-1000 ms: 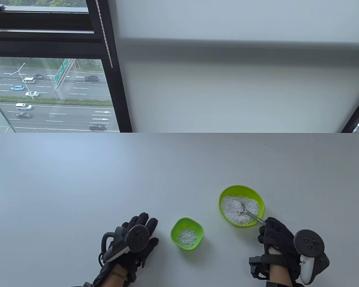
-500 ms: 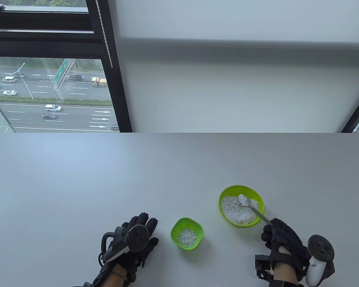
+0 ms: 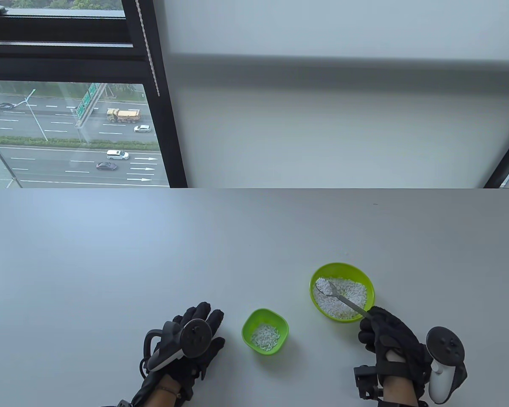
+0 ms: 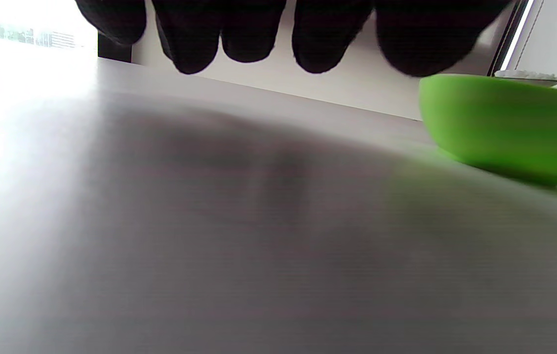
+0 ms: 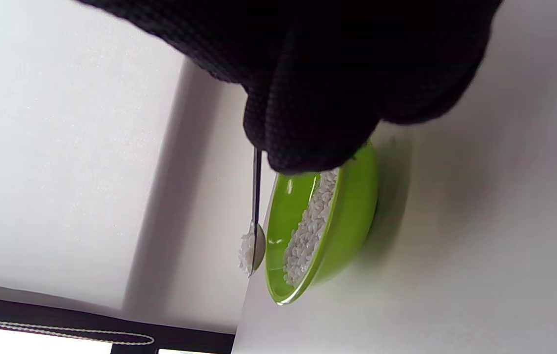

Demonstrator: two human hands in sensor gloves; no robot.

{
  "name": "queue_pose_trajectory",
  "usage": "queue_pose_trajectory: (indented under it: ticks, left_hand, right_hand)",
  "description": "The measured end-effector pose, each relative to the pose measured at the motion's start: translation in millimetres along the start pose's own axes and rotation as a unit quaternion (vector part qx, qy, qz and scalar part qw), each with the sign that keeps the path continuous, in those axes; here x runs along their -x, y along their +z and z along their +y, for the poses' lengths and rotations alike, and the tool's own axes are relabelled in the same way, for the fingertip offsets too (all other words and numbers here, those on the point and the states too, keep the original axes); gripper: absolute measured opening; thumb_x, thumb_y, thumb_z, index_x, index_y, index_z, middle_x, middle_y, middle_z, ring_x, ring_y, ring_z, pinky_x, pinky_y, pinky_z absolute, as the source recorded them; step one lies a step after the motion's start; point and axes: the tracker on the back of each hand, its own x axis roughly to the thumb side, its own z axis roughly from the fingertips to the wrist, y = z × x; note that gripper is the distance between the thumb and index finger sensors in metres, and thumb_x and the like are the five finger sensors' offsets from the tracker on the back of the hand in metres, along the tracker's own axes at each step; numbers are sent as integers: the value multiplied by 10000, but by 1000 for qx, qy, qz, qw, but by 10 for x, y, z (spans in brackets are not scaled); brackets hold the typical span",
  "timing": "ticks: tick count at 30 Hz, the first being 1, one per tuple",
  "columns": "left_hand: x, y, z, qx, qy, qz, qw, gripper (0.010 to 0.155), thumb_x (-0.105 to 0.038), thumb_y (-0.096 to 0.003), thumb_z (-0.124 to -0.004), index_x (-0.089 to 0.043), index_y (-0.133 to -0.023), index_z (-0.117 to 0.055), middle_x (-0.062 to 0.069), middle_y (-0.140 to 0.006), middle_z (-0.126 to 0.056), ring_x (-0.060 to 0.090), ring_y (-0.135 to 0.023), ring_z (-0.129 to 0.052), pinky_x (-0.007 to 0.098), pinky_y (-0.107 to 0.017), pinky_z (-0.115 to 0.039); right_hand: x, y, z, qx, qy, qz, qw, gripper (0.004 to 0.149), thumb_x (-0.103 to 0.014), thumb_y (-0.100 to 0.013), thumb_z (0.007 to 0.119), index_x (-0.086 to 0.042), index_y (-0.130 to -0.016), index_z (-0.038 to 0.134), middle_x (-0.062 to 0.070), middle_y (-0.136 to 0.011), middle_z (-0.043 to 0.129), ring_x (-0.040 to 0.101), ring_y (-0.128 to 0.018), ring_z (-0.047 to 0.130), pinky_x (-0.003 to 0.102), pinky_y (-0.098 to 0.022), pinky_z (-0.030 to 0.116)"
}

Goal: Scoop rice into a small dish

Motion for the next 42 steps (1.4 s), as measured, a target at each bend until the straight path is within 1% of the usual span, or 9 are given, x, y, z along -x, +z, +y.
queue_pose_trajectory:
  ticks: [3,11,20,28,32,35,38,40,42]
  left_hand:
    - [-3,-2,-2,1,-1,-1,1000,699,-593,-467,-707,-316,-1102,-617,97,-1223,-558,406,-1067,-678,600,-737,-571]
    - [-2,-1,-5,0,1,-1,1000,697,-591,-466,-709,-315,-1100,-621,100,-1221,-561,407,-1065,-681,601,-736,-571]
    - [-7,-2,-9,0,0,-2,1000,696,-592,-466,-709,-317,-1100,-621,97,-1221,-562,406,-1065,-681,600,-736,-572]
    - [-8,-1,-10,2,2,-2,1000,698,-591,-467,-709,-313,-1101,-621,99,-1221,-560,408,-1065,-679,601,-735,-571]
    - [-6,-2,-10,1,2,-1,1000,698,-592,-466,-708,-315,-1100,-620,97,-1222,-560,406,-1066,-679,600,-735,-572]
    - [-6,-2,-10,1,2,-1,1000,697,-591,-467,-708,-315,-1100,-620,97,-1221,-560,406,-1066,-679,601,-735,-571]
    - [-6,-2,-10,1,2,-1,1000,697,-590,-468,-708,-313,-1101,-620,99,-1221,-560,406,-1066,-679,601,-736,-571]
    - [-6,-1,-8,2,2,-1,1000,697,-591,-467,-708,-313,-1100,-621,98,-1222,-560,407,-1066,-678,600,-736,-572]
    - [-5,0,-5,2,2,-1,1000,697,-591,-467,-708,-312,-1100,-622,100,-1221,-562,406,-1065,-680,600,-736,-571]
  right_hand:
    - [-57,30,75,-26,5,-13,1000,453,-341,-532,759,-98,-912,803,59,-688,990,123,-423,1047,366,-392,883]
    - [-130,85,425,-152,26,-21,988,453,-346,-540,756,-107,-922,801,54,-702,987,122,-438,1044,363,-403,880]
    - [-128,82,565,-177,77,-18,981,426,-334,-532,800,-161,-921,825,77,-725,986,165,-463,1047,393,-417,870]
    - [-143,78,606,-192,95,-25,976,409,-303,-510,841,-193,-903,854,138,-823,924,238,-559,1018,445,-471,834]
    - [-148,78,593,-185,97,-31,977,407,-296,-512,832,-190,-905,852,142,-832,917,239,-569,1016,444,-478,831]
    - [-156,84,549,-152,101,-47,982,429,-333,-531,790,-159,-922,822,65,-732,981,153,-470,1046,383,-424,870]
    - [-185,106,471,-94,102,-72,988,435,-333,-514,794,-127,-894,846,57,-661,1015,119,-394,1060,356,-373,892]
    - [-187,108,418,-70,102,-80,989,436,-338,-513,793,-129,-892,845,49,-658,1017,110,-390,1062,349,-370,896]
    - [-175,101,312,-23,92,-82,992,437,-335,-509,798,-123,-888,847,56,-653,1020,114,-386,1064,352,-366,896]
